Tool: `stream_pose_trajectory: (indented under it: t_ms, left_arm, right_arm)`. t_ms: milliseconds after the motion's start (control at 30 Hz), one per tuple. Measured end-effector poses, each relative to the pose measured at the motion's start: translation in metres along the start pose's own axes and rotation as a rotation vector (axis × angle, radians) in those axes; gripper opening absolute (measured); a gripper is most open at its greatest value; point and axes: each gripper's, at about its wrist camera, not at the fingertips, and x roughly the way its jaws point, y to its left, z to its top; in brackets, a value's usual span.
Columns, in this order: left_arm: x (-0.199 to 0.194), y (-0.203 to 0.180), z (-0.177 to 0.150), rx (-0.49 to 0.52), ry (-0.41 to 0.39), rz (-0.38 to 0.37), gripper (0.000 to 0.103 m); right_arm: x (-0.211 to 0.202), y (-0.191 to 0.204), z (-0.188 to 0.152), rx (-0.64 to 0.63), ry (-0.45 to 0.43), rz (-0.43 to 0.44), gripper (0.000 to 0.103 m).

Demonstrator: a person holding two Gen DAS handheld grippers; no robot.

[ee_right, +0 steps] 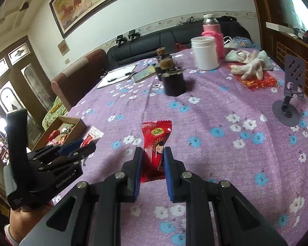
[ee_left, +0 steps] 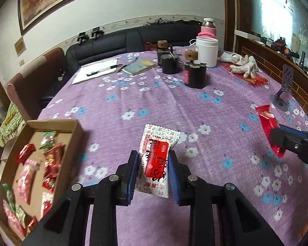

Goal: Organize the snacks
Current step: 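Lift both held packets and carry them over the cardboard tray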

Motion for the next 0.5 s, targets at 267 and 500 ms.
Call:
stream_pose_trajectory:
  t_ms: [267,500]
  left_arm:
    - [-0.025,0.035,-0.011,-0.050,-0.023,0.042,0.030]
    - [-0.042,0.074,-0.019,-0.109,-0.044,0.080,0.030]
  right_arm:
    - [0.008,0.035,-0.005,-0.050,0.022,0.040,0.019]
    - [0.020,0.072,-0.002,-0.103,0.040,0.082,0.019]
